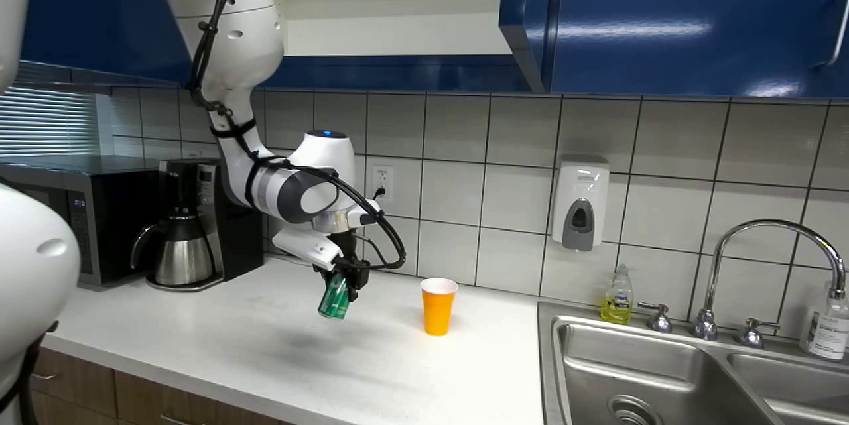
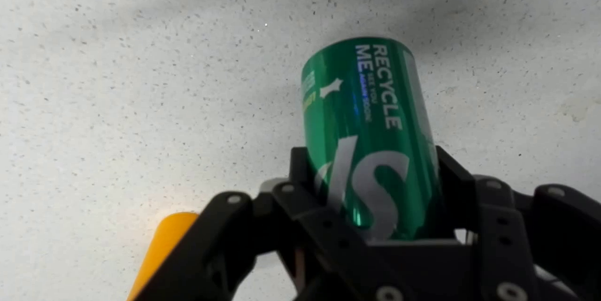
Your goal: Remove the can from the cabinet
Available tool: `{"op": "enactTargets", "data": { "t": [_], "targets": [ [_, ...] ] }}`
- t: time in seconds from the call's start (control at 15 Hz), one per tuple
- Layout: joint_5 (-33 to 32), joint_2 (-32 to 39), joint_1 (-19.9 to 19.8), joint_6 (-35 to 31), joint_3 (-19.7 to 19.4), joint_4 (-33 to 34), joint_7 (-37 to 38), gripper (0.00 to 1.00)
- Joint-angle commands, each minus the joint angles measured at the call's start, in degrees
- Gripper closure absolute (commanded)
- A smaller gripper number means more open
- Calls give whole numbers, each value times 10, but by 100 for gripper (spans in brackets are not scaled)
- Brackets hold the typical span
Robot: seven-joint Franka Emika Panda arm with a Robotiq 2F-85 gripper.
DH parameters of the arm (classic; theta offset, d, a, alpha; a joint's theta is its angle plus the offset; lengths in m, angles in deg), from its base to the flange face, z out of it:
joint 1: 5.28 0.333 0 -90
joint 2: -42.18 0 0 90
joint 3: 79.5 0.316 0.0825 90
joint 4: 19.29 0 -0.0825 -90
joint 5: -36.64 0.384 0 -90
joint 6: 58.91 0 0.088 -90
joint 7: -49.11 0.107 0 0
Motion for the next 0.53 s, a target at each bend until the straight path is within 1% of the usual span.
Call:
{"op": "enactTargets", "data": {
  "t": [0.0, 0.27, 0.47],
  "targets": [
    [24, 36, -22, -23, 21, 25, -39, 62],
    [24, 68, -36, -54, 33, 40, -46, 62],
    [22, 89, -50, -97, 49, 48, -46, 62]
  ]
}}
